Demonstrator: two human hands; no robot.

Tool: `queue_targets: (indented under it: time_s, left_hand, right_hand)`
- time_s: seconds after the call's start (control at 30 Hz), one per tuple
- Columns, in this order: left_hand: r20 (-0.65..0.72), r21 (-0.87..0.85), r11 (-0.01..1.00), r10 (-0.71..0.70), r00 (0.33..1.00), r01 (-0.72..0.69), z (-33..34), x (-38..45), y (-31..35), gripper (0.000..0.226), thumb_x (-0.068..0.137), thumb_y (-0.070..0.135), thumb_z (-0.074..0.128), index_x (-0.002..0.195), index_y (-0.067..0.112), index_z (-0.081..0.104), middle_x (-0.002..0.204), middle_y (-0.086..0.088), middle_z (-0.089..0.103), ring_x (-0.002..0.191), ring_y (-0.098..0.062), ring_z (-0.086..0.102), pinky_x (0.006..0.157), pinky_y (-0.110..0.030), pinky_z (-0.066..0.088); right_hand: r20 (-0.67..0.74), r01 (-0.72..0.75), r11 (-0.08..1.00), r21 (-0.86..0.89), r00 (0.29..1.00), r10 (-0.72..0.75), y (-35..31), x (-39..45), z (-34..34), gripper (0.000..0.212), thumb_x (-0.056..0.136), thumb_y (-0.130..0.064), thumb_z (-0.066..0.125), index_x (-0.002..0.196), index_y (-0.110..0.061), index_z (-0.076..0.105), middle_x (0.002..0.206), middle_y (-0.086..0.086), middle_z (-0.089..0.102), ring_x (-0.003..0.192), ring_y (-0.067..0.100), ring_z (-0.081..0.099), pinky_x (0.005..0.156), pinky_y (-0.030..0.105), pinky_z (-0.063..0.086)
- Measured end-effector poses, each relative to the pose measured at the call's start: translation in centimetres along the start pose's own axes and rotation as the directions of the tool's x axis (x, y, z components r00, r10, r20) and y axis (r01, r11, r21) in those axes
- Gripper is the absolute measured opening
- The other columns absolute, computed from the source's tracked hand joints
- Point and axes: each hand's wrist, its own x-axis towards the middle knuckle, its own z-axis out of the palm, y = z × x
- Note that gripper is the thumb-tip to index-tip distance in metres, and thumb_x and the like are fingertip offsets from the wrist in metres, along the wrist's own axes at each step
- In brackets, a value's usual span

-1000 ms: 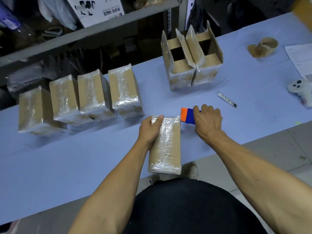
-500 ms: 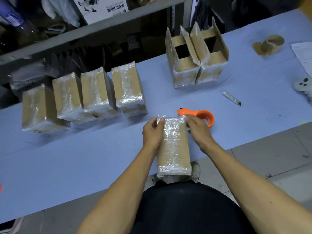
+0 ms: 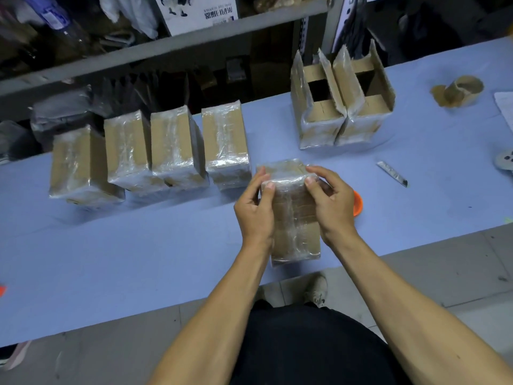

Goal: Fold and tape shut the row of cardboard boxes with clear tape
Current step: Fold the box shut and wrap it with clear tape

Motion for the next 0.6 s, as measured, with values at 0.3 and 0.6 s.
queue_targets:
  time_s: [0.3, 0.6]
  left_hand:
    - [-0.120, 0.175, 0.980, 0.120, 0.985, -0.098, 0.6, -0.2, -0.4, 0.015, 0.090, 0.014, 0.067, 0.080, 0.025, 0.068, 0.094, 0.013, 0.073, 0.091, 0.001, 0.066, 0.078, -0.010, 0.046]
    - [-0.256, 0.168, 0.977, -0.083, 0.963, 0.129, 2.5, 0.5, 0.9, 0.027, 0.079, 0.017, 0.066, 0.102, 0.025, 0.056, 0.105, 0.006, 0.066, 0.084, 0.001, 0.063, 0.073, -0.016, 0.052]
  right_hand:
    - [-0.075, 0.077, 0.983, -0.168, 0.993, -0.091, -0.3, -0.2, 1.3, 0.019, 0.088, -0.015, 0.068, 0.077, -0.029, 0.062, 0.096, 0.005, 0.065, 0.083, 0.006, 0.059, 0.077, 0.018, 0.045]
    - [-0.124, -0.088, 0.914, -0.397, 0.991, 0.041, -2.0, 0.4, 3.0, 0.024, 0.080, -0.021, 0.067, 0.099, -0.015, 0.052, 0.105, 0.001, 0.055, 0.094, 0.018, 0.054, 0.081, 0.027, 0.043]
